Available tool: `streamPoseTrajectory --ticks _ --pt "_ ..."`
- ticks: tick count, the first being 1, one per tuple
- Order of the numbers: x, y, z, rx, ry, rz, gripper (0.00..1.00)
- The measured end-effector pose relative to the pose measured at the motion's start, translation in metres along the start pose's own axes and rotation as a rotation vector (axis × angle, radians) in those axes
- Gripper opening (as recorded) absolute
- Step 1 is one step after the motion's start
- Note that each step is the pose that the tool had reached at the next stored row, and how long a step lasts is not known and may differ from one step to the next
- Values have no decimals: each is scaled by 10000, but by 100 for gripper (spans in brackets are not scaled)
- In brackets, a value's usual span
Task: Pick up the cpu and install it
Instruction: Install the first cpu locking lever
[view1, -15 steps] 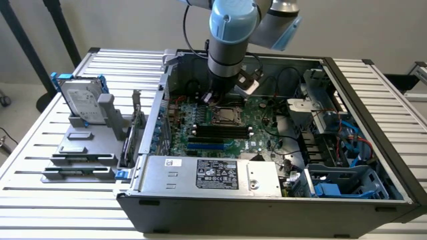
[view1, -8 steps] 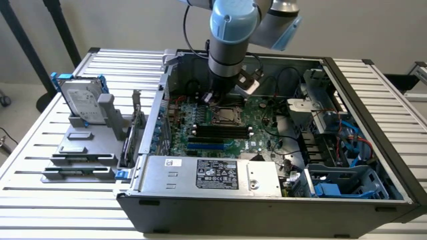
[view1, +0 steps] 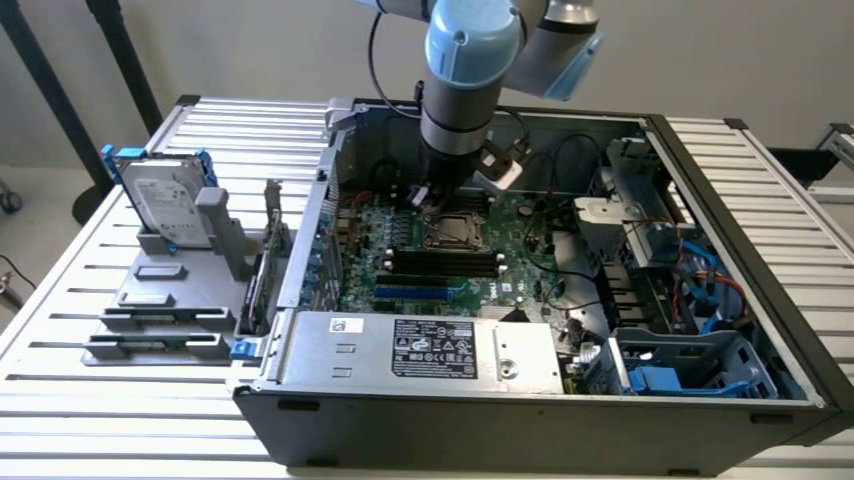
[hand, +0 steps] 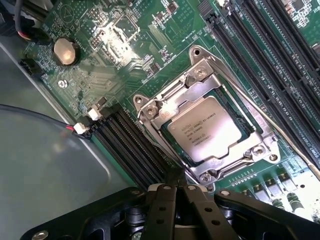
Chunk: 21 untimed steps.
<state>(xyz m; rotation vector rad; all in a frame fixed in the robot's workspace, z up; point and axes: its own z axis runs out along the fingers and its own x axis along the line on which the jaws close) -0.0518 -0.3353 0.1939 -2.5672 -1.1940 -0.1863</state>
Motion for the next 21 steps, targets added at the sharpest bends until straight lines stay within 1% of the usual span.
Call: streamPoseTrajectory --ticks 12,21 --pt "56 65 7 -34 -39 -1 11" --pt "134 161 9 -46 -55 0 11"
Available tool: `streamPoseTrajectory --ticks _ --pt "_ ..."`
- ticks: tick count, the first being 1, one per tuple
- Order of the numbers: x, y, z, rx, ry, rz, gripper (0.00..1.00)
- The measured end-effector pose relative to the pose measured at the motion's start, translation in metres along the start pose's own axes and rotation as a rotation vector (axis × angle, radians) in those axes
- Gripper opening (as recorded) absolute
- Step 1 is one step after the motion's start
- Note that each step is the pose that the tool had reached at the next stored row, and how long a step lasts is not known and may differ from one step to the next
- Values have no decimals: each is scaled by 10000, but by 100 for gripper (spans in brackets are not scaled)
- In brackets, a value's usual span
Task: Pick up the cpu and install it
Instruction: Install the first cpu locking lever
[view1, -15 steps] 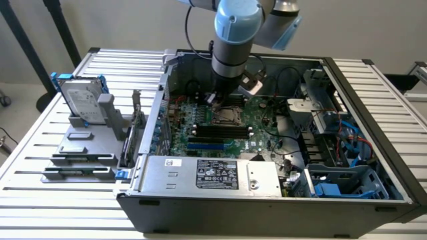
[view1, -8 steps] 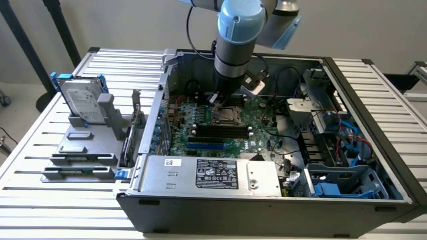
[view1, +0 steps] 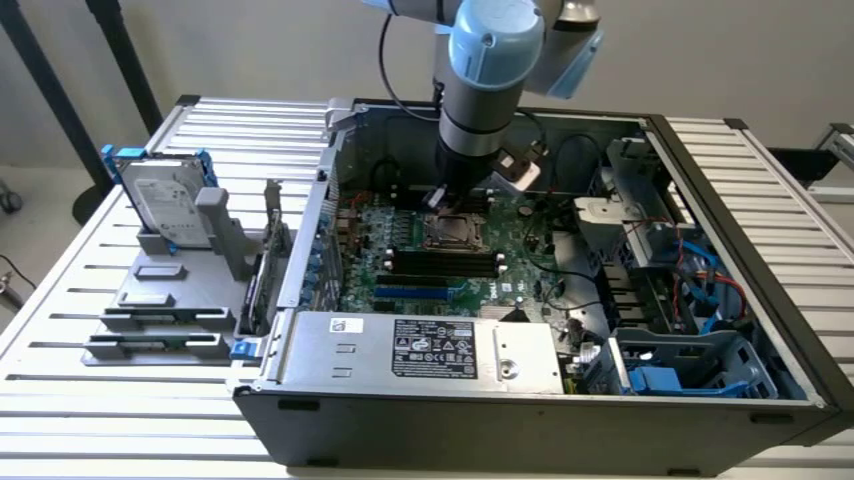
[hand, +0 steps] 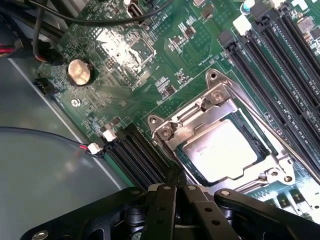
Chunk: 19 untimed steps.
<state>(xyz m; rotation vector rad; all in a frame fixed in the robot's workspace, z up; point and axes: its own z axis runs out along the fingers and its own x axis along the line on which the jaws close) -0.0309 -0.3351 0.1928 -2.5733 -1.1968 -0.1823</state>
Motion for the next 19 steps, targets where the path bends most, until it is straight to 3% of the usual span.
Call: streamPoseTrajectory --ticks 9,19 --pt "79 94 1 -1 -6 1 11" --pt "120 144 0 68 -64 32 11"
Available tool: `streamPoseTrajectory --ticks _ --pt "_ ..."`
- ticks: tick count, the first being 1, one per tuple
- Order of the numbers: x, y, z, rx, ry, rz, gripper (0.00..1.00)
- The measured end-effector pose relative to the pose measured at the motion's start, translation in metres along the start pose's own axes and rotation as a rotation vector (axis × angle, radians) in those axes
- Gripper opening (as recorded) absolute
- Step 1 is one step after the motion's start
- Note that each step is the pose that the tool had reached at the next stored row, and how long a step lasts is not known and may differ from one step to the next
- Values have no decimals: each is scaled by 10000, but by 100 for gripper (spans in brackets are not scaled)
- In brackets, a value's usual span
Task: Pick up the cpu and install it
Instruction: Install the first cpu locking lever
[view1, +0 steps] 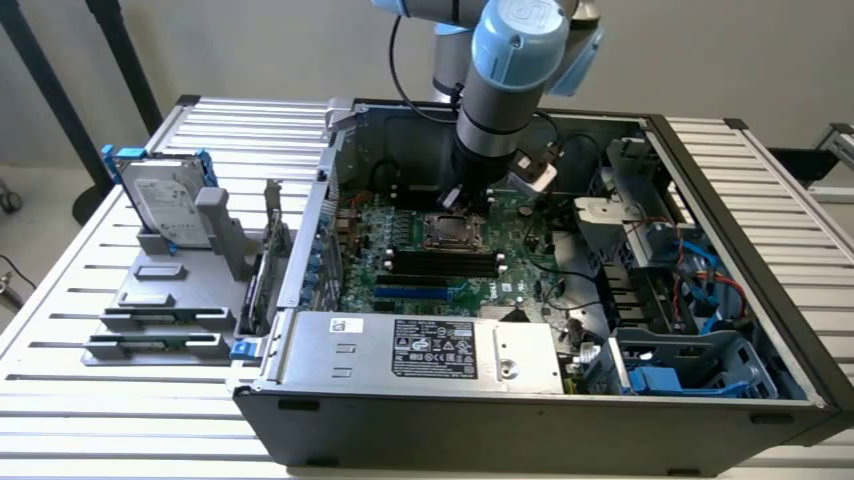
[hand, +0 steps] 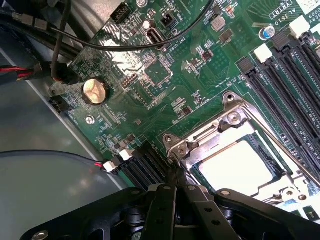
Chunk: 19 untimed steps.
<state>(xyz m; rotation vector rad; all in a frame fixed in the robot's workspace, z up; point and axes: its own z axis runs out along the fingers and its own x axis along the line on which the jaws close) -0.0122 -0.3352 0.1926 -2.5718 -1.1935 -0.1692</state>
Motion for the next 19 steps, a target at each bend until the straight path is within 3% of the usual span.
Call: streamPoseTrajectory --ticks 19 --pt "-4 3 -22 64 -53 28 11"
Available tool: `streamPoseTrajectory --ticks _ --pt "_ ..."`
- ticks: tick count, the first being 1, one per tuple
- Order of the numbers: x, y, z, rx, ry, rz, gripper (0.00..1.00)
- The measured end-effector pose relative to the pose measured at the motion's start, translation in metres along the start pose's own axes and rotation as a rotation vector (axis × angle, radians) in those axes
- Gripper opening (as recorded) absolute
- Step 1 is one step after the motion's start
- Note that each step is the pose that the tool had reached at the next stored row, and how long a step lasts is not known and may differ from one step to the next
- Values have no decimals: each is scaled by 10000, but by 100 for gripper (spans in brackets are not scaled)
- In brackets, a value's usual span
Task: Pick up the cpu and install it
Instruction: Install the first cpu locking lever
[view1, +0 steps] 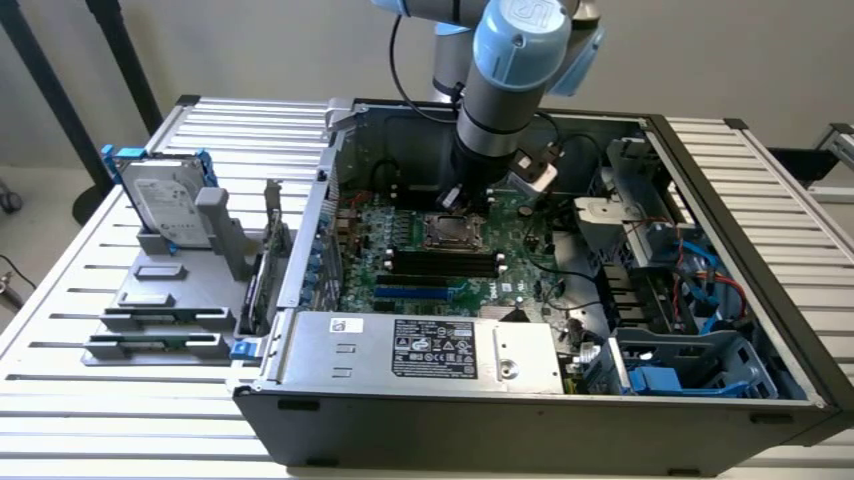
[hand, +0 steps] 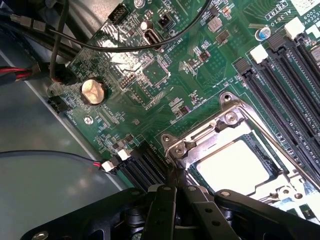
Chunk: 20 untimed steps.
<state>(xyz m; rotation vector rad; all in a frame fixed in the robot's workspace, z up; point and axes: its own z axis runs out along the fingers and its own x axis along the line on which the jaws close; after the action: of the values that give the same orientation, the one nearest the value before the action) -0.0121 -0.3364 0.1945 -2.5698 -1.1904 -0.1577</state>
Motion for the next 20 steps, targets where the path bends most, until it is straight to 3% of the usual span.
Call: streamPoseTrajectory --ticks 6,14,20 --pt "-2 1 2 2 2 0 11" --pt "-1 1 3 53 64 -3 11" --pt "-31 1 -126 53 63 -3 11"
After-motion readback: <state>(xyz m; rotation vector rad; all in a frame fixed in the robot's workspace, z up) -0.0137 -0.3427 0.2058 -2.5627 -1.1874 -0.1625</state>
